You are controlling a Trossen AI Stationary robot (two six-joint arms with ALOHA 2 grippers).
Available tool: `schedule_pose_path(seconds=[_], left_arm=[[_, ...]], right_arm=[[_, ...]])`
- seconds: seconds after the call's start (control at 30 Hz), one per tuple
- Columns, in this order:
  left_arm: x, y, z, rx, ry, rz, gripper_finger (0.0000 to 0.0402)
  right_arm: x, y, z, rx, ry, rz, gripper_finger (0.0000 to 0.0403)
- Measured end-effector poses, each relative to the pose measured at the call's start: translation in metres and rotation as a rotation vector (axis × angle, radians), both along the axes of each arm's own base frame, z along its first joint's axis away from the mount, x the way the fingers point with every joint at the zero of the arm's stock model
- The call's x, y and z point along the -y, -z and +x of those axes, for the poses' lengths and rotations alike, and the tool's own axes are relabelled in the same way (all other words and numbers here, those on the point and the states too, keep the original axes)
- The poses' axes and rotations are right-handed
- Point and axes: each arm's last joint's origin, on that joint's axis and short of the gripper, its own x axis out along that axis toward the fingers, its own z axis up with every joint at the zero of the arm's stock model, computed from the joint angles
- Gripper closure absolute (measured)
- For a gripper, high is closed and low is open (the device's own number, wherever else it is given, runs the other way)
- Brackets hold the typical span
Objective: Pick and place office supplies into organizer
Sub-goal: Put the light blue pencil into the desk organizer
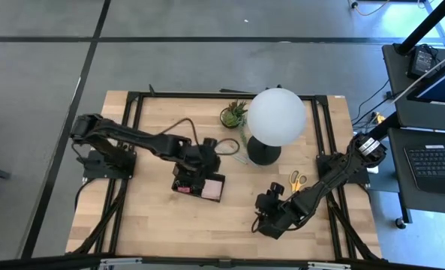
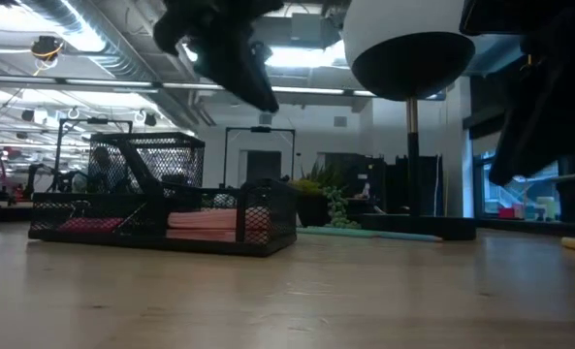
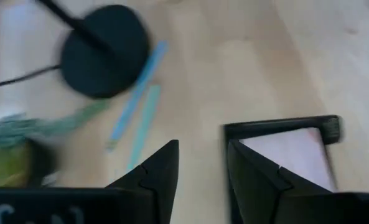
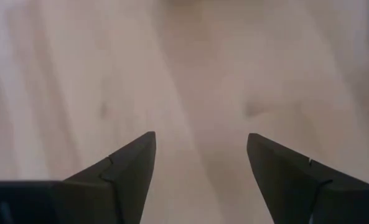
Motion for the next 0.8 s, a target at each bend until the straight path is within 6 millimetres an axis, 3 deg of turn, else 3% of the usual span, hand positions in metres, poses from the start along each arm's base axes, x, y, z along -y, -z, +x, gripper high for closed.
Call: schedule_pose_path(seconds=[0.13,0.2,0.57,0.8], left_arm=[[-0.011,-0.019,-0.016,0.049,-0.046,0.015,0.027],[-0.017,-0.019,-0.028,0.049,-0.059,0.006,0.027],[-0.042,0.01,-0.088,0.253,-0.182,-0.08,0.028],[-0.046,0.027,-0.105,0.473,-0.197,-0.118,0.0286]], right_arm=[[0.01,-0.001,0.007,0.054,0.074,-0.054,0.0147],[0.016,-0.002,0.01,0.074,0.089,-0.096,0.0147],[0.047,-0.004,0.029,0.084,0.121,-0.233,0.0147],[0.083,-0.002,0.046,0.061,0.232,-0.245,0.0147]])
